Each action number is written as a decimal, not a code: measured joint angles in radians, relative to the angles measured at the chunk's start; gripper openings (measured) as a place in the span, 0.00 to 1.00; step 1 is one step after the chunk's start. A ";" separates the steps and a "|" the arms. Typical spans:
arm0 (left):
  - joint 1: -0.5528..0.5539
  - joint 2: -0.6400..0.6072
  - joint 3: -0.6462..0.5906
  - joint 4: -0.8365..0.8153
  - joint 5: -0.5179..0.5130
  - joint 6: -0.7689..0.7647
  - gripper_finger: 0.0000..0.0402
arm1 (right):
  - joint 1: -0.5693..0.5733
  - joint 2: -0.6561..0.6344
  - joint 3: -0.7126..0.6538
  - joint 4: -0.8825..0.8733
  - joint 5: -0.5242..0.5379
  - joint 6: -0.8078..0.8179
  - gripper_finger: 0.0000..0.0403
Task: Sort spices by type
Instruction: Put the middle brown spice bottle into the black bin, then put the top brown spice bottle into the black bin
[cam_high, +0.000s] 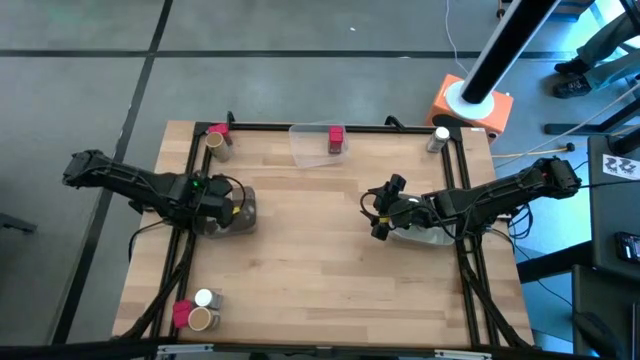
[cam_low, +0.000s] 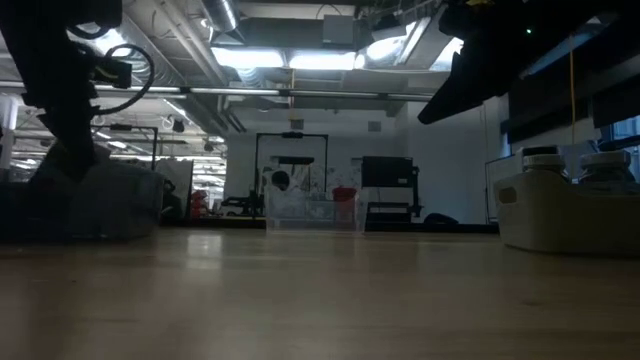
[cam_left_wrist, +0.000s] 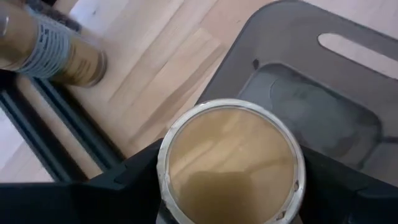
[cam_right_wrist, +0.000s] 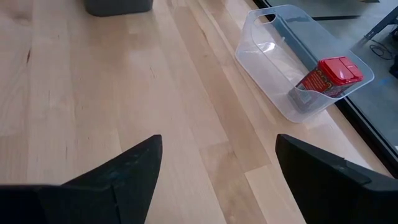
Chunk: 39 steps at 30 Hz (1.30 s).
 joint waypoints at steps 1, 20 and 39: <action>0.000 -0.001 0.000 0.008 -0.001 0.001 0.67 | 0.000 0.000 0.000 0.000 -0.001 0.002 0.78; 0.000 -0.001 0.000 0.006 0.002 -0.010 0.75 | 0.000 0.000 0.000 0.000 -0.003 0.012 0.78; 0.001 -0.003 0.194 -0.024 -0.011 0.030 0.77 | 0.000 0.000 0.000 0.000 -0.003 0.011 0.78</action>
